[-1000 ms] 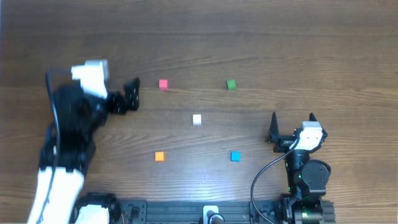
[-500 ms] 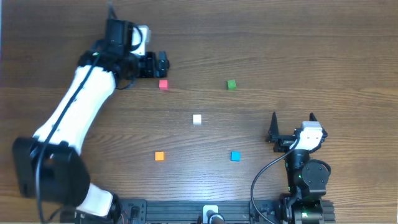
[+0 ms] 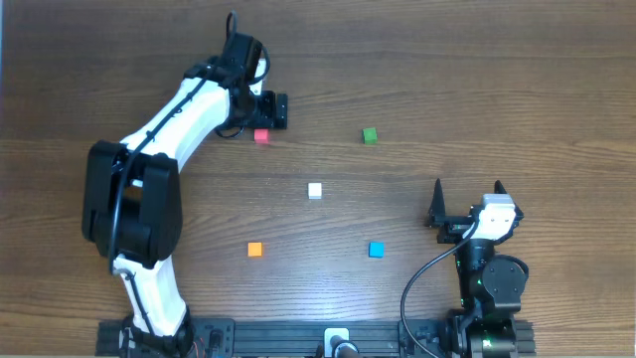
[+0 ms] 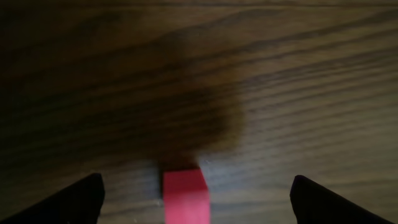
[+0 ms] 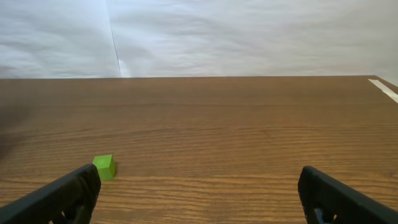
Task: Stack Cubes
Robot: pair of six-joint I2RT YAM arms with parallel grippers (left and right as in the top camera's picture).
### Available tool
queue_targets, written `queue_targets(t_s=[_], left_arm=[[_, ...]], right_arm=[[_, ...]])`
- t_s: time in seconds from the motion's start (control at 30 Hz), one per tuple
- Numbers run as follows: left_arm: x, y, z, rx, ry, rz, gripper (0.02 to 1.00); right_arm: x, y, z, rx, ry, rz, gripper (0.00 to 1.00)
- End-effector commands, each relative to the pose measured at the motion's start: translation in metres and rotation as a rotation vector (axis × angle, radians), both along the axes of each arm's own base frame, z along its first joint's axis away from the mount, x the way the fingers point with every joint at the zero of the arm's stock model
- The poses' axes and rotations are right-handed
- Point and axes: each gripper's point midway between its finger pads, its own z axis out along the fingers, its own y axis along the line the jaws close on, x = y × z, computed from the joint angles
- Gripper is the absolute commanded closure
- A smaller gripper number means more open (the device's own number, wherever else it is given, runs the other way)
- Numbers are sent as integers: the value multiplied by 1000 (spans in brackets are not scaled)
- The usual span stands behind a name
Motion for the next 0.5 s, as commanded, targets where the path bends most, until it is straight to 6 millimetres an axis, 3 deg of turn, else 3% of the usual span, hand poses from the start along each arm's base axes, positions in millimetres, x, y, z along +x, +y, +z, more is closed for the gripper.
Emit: queue_targets(t_s=[0.03,0.5], left_arm=[[4,6,-12,65,13,42,97],[-9,10,-21,102,69,38,180]], right_arm=[[0,0,-2,7,0,2,7],[0,0,-2,7,0,2,7]])
